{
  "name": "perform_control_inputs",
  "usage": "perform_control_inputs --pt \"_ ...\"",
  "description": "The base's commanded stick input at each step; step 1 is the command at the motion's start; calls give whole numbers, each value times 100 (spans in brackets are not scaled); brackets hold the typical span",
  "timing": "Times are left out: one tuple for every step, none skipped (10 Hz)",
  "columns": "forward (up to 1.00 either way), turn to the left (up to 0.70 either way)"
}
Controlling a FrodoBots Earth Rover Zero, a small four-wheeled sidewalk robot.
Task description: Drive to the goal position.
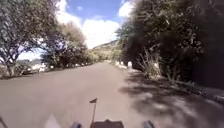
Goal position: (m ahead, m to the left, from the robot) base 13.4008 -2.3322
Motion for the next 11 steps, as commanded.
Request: perform_control_inputs --pt "70 0" --pt "70 0" --pt "70 0" --pt "70 0" --pt "70 0" --pt "70 0" --pt "70 0" --pt "70 0" --pt "70 0" --pt "70 0" --pt "70 -5"
